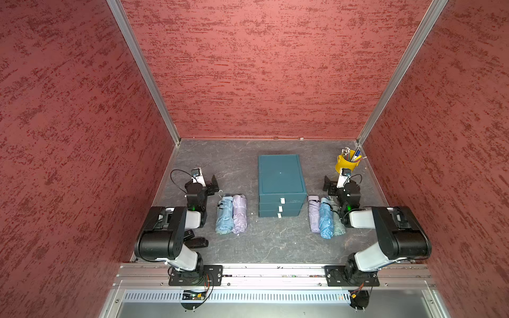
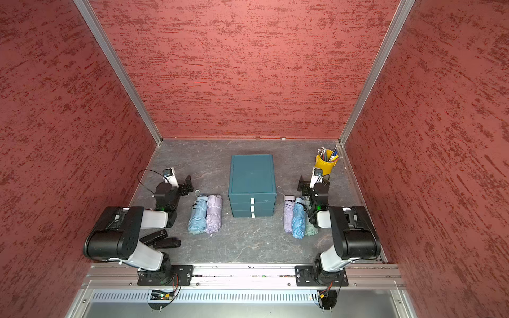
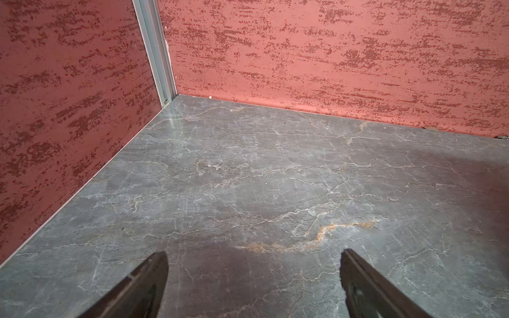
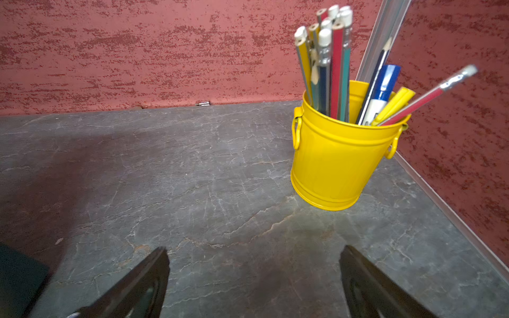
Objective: Place the umbrella in the drawer by color
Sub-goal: Open the drawer in the storage box.
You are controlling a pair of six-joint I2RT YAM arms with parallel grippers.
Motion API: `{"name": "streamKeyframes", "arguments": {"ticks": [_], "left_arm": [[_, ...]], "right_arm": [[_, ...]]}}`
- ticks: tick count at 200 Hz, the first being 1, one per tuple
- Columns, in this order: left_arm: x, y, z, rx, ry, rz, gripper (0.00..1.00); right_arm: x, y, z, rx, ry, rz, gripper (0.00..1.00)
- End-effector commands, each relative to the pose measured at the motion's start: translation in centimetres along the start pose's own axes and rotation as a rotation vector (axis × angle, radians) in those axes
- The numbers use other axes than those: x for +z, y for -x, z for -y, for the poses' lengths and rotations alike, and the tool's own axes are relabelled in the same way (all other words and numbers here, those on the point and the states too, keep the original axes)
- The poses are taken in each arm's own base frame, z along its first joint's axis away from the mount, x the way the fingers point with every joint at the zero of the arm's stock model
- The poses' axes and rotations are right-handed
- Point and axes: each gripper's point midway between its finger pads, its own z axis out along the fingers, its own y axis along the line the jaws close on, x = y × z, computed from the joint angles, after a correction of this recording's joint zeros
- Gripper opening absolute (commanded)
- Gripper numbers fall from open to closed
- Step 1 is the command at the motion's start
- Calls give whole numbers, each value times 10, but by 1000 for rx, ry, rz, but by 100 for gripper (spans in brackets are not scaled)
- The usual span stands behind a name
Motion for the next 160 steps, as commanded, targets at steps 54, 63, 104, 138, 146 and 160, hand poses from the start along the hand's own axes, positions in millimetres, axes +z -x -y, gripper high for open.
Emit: {"name": "streamKeyframes", "arguments": {"ticks": [54, 63, 104, 138, 146, 160], "left_arm": [[2, 11, 2, 2, -20, 30, 100], [2, 10, 2, 2, -20, 28, 100], [3, 10, 1, -7, -26, 23, 100], [3, 13, 1, -4, -13, 32, 100], [2, 20, 0, -6, -4, 6, 100], [-7, 53, -17, -23, 188, -37, 100]], "right_arm": [[0, 8, -4, -5, 13, 25, 98], [0, 8, -4, -5, 12, 24, 99], [0, 8, -3, -4, 7, 26, 98], [-5, 16, 12, 29, -80, 60, 99], [-9, 32, 7, 12, -62, 68, 98], [-23, 87, 19, 69, -213, 27, 98]]}}
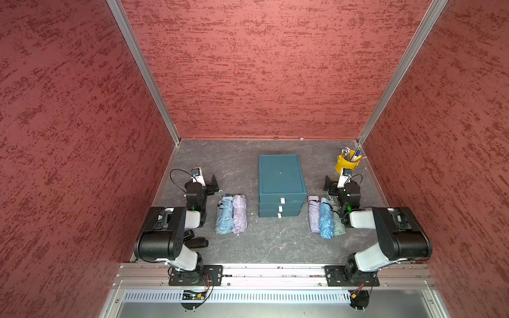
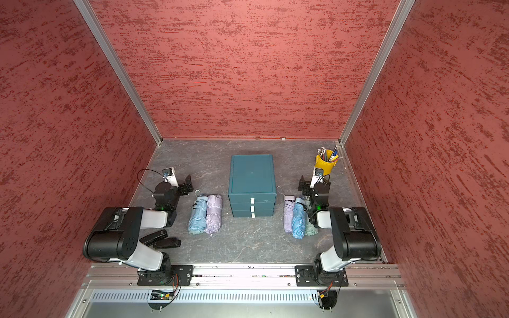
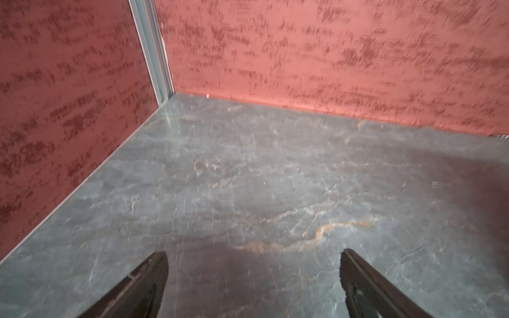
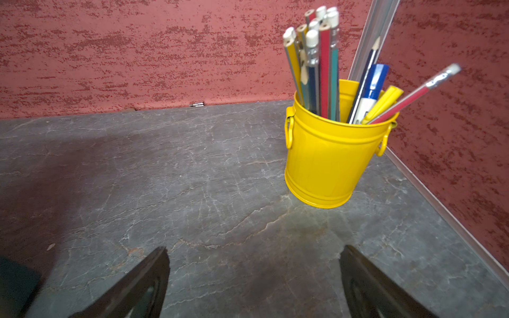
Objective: Place the umbrella in the drawer by color
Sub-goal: Open the drawer in the storage box.
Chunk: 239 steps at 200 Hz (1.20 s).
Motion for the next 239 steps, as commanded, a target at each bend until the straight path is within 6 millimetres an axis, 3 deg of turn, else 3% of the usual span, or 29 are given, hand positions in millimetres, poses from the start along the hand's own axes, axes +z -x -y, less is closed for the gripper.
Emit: {"name": "streamKeyframes", "arguments": {"ticks": [1, 7, 13, 24, 37, 48, 61, 69, 83, 107, 145, 164, 180, 208, 239], "left_arm": [[-11, 55, -19, -33, 205, -2, 100], [-23, 73, -27, -88, 288, 4, 100], [-37, 87, -27, -158, 295, 7, 100], [-62, 112, -14, -297, 243, 15, 100], [-88, 127, 12, -385, 155, -19, 100], [-108, 137, 51, -347, 41, -49, 100], [-132, 143, 101, -258, -99, -95, 100], [-149, 146, 125, -207, -163, -131, 100], [-175, 143, 162, -161, -274, -214, 98], [-208, 126, 207, -131, -428, -324, 90], [-221, 98, 240, -159, -526, -497, 82], [-226, 86, 253, -113, -548, -553, 77], [-228, 77, 256, -99, -542, -591, 71], [-225, 68, 251, -86, -509, -622, 70], [-211, 61, 243, -116, -480, -653, 68]], "right_arm": [[-19, 85, 16, 84, -172, 41, 98], [-29, 96, 29, 195, -256, 2, 98], [-40, 123, 34, 317, -293, 14, 99], [-55, 135, 38, 483, -335, -31, 99], [-54, 120, 29, 541, -262, -92, 98], [-56, 108, 18, 595, -210, -205, 91], [-70, 98, -10, 524, -165, -394, 81], [-89, 96, -23, 455, -180, -472, 76], [-135, 107, -34, 336, -224, -486, 75], [-200, 121, -72, 271, -69, -522, 70], [-265, 117, -137, 98, 159, -594, 84], [-287, 108, -170, 39, 281, -605, 81], [-302, 92, -199, -15, 382, -623, 71], [-300, 53, -237, -135, 358, -648, 62], [-279, 44, -267, -134, 335, -560, 64]]}}
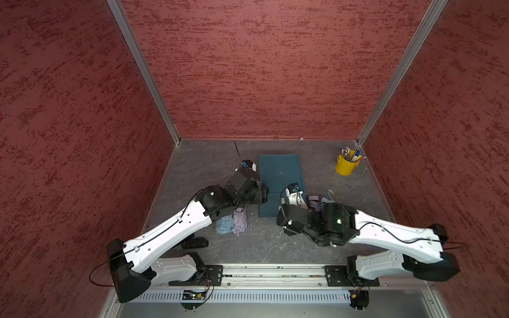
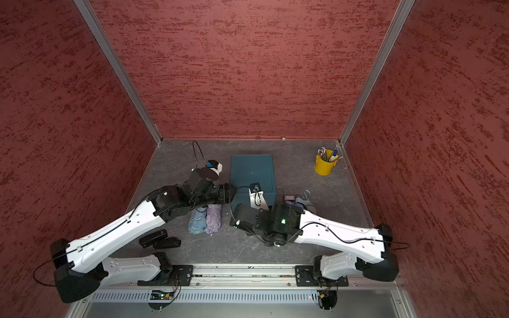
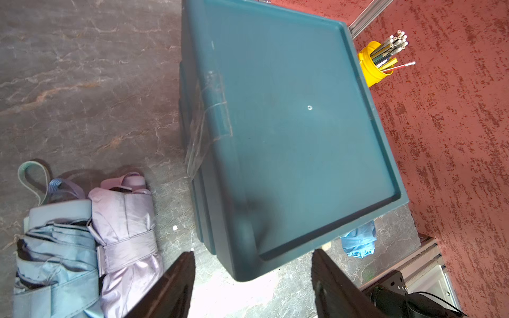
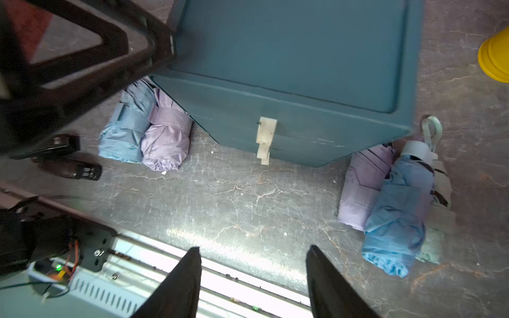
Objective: Place the umbrella in the drawer by color
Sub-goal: Open the drawer in the storage box.
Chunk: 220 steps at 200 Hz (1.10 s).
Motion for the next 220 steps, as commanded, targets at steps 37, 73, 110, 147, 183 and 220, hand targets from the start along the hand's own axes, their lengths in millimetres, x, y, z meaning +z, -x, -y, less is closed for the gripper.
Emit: {"name": "streamKeyframes", "arguments": {"ticks": [37, 73, 110, 147, 183, 220], "left_arm": [[13, 8, 3, 4, -55, -28, 66], [25, 11, -5, 25, -14, -40, 65], [33, 12, -8, 19, -1, -41, 63], [45, 7, -16, 37, 40, -65, 58], [52, 4, -20, 39, 61, -82, 57], [54, 1, -26, 28, 92, -93, 56]], "right_arm": [[39, 24, -10, 46, -22, 48, 54], [58, 29, 0, 82, -56, 13, 43], [69, 30, 5, 112, -52, -3, 35], [75, 34, 12, 140, -48, 12, 19], [81, 31, 14, 151, -41, 3, 18], [68, 37, 11, 153, 22, 27, 44]]}}
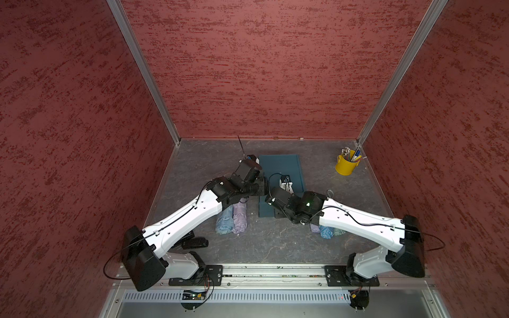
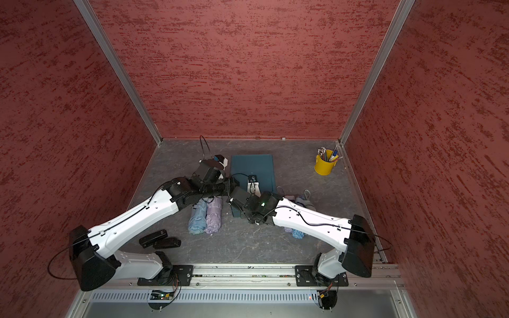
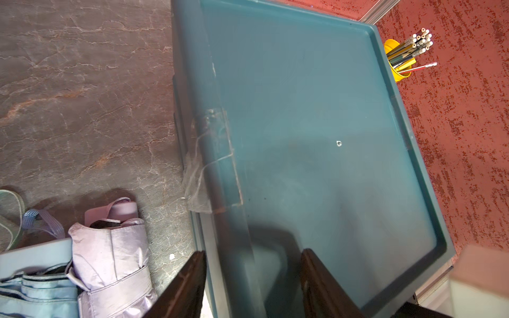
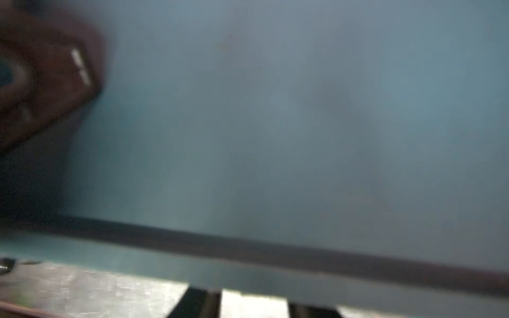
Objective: Place the umbrella in the drawer by color
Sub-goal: Open the drawer in the storage box.
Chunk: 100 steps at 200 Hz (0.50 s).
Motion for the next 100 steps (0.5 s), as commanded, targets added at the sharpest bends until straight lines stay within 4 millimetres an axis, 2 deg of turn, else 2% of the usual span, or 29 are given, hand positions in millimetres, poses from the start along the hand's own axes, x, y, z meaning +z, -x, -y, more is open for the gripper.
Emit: {"name": "streamKeyframes", "arguments": {"ticks": [1, 23, 57, 76, 100], "left_arm": [[9, -14, -20, 12, 89, -64, 56], [11, -13, -24, 18, 112, -66, 53], [14, -17, -33, 32, 148, -69, 51], [15, -16, -35, 37, 161, -67, 51], [18, -17, -37, 20, 165, -67, 49]], "right_arm": [[-15, 11, -3, 26, 69, 37, 44], [-15, 14, 2, 29, 57, 35, 30], [-15, 17, 2, 3, 36, 30, 18], [-13, 17, 1, -3, 31, 23, 0], [-13, 9, -2, 2, 54, -1, 0]]}}
